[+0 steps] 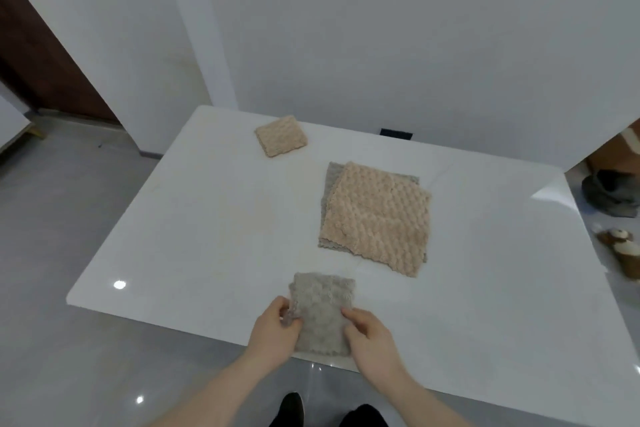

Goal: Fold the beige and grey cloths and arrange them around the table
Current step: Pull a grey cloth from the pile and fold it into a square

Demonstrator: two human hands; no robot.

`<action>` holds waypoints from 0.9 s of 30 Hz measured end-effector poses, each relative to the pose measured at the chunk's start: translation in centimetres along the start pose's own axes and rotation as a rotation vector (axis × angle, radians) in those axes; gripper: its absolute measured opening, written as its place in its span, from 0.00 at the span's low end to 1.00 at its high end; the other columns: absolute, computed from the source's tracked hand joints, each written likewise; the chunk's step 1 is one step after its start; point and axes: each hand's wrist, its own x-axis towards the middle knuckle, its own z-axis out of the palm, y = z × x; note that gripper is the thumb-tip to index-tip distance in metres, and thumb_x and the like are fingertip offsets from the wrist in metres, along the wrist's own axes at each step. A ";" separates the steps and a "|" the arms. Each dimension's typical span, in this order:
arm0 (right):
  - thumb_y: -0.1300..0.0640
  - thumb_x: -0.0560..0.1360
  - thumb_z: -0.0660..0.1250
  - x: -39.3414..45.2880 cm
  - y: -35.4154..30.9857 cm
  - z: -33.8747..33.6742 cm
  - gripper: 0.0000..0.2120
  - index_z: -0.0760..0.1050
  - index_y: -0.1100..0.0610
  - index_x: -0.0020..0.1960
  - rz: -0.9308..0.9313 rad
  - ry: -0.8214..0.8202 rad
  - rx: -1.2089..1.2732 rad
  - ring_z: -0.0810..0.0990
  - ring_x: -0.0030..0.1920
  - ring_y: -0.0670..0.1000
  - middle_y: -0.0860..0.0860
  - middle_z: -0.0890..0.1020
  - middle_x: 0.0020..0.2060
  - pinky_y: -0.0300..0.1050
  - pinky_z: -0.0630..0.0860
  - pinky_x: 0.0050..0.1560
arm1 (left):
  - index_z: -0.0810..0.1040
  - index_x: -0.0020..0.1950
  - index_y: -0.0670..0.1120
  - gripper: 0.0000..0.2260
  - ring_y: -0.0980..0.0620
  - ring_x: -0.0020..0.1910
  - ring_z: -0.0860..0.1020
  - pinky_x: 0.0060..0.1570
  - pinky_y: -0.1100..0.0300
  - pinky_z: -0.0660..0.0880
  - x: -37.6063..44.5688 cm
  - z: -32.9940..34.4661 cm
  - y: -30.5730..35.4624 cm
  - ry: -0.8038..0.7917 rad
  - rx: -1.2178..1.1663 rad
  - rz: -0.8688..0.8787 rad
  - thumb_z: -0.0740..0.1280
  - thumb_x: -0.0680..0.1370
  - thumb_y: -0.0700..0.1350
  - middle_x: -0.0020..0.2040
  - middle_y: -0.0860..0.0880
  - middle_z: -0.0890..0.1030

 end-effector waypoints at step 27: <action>0.64 0.73 0.70 -2.4 7.8 -32.6 0.11 0.76 0.49 0.49 -0.182 0.046 0.069 0.79 0.31 0.59 0.46 0.82 0.42 0.45 0.74 0.32 | 0.82 0.44 0.49 0.02 0.58 0.31 0.79 0.33 0.67 0.74 -9.3 21.8 22.9 0.183 -0.225 0.003 0.73 0.75 0.45 0.42 0.51 0.83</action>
